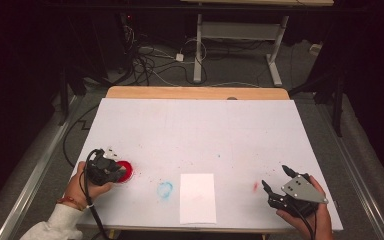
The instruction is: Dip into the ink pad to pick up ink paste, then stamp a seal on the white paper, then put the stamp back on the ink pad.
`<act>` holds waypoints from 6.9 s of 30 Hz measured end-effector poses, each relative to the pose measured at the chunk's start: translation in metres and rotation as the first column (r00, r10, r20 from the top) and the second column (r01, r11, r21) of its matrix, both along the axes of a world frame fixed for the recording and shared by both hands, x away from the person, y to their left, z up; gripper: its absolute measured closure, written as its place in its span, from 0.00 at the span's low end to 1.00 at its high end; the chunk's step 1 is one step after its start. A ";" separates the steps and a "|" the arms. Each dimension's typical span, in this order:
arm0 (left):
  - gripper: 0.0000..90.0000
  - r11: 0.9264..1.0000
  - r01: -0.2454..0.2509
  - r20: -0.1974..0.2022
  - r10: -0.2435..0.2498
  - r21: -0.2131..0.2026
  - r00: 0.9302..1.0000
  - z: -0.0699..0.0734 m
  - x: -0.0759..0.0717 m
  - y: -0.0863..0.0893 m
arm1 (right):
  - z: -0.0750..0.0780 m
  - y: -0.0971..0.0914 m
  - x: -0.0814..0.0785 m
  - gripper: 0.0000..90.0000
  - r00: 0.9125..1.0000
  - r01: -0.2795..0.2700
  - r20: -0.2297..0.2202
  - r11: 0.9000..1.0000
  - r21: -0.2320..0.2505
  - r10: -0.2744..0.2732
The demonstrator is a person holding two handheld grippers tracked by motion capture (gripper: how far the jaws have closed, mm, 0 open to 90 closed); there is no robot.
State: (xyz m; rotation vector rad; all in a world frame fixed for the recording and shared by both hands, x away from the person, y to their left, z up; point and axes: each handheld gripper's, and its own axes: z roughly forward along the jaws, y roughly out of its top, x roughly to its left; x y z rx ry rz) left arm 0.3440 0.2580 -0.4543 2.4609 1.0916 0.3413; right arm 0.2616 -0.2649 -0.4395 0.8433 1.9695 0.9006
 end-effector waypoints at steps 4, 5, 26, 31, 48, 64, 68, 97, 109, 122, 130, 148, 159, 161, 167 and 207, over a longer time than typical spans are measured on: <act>0.82 1.000 -0.003 -0.002 0.003 -0.015 1.000 -0.002 0.000 0.002 | 0.000 0.003 0.003 0.29 1.000 -0.010 -0.002 1.000 0.000 0.010; 0.82 1.000 -0.004 -0.003 0.003 -0.015 1.000 -0.002 0.000 0.002 | -0.001 0.003 0.004 0.29 1.000 -0.011 -0.005 1.000 -0.003 0.011; 0.82 1.000 -0.003 -0.003 0.003 -0.026 1.000 -0.006 0.001 0.003 | -0.002 0.006 0.011 0.29 0.999 -0.024 -0.025 1.000 0.011 0.024; 0.82 0.999 -0.004 0.008 0.004 -0.033 1.000 -0.006 0.000 0.004 | 0.000 0.005 0.010 0.29 1.000 -0.022 -0.016 1.000 0.017 0.022; 0.82 0.992 0.024 0.133 -0.008 -0.123 0.991 0.039 -0.014 0.000 | 0.001 0.002 0.005 0.29 1.000 -0.017 -0.005 1.000 0.015 0.017; 0.82 0.975 0.175 0.200 -0.145 -0.139 0.969 0.059 -0.026 -0.044 | 0.000 0.004 0.005 0.29 1.000 -0.025 -0.007 1.000 0.010 0.025; 0.82 0.964 0.224 0.194 -0.195 -0.141 0.961 0.060 -0.027 -0.062 | 0.000 0.004 0.005 0.29 1.000 -0.026 -0.007 1.000 0.010 0.027; 0.82 0.886 0.455 0.122 -0.443 -0.093 0.888 0.040 -0.028 -0.157 | 0.000 0.005 0.005 0.29 0.999 -0.040 -0.016 0.999 0.002 0.040; 0.82 0.857 0.511 0.063 -0.507 -0.072 0.860 0.018 -0.023 -0.189 | -0.002 0.006 0.005 0.29 0.999 -0.045 -0.021 0.999 -0.005 0.045; 0.82 0.851 0.523 -0.014 -0.524 -0.044 0.852 -0.010 -0.017 -0.197 | -0.003 0.007 0.005 0.29 0.998 -0.049 -0.027 0.999 -0.012 0.049; 0.82 0.855 0.514 -0.013 -0.516 -0.069 0.857 -0.013 -0.016 -0.195 | -0.002 0.007 0.005 0.29 0.998 -0.050 -0.027 0.999 -0.014 0.049; 0.82 0.862 0.501 -0.008 -0.503 -0.075 0.864 -0.014 -0.017 -0.194 | -0.002 0.008 0.005 0.29 0.999 -0.046 -0.025 0.999 -0.020 0.045; 0.82 0.865 0.496 -0.012 -0.498 -0.077 0.867 -0.014 -0.017 -0.195 | -0.003 0.008 0.005 0.29 0.999 -0.041 -0.032 0.999 -0.024 0.041; 0.82 0.865 0.494 -0.011 -0.497 -0.082 0.868 -0.015 -0.017 -0.194 | -0.003 0.008 0.005 0.29 0.999 -0.040 -0.033 0.999 -0.026 0.039; 0.82 0.865 0.494 -0.004 -0.496 -0.084 0.868 -0.015 -0.018 -0.193 | -0.003 0.008 0.005 0.29 0.999 -0.042 -0.034 0.999 -0.026 0.041; 0.82 0.863 0.500 0.001 -0.502 -0.068 0.865 -0.013 -0.018 -0.194 | -0.002 0.010 0.009 0.29 0.998 -0.054 -0.041 0.998 -0.018 0.054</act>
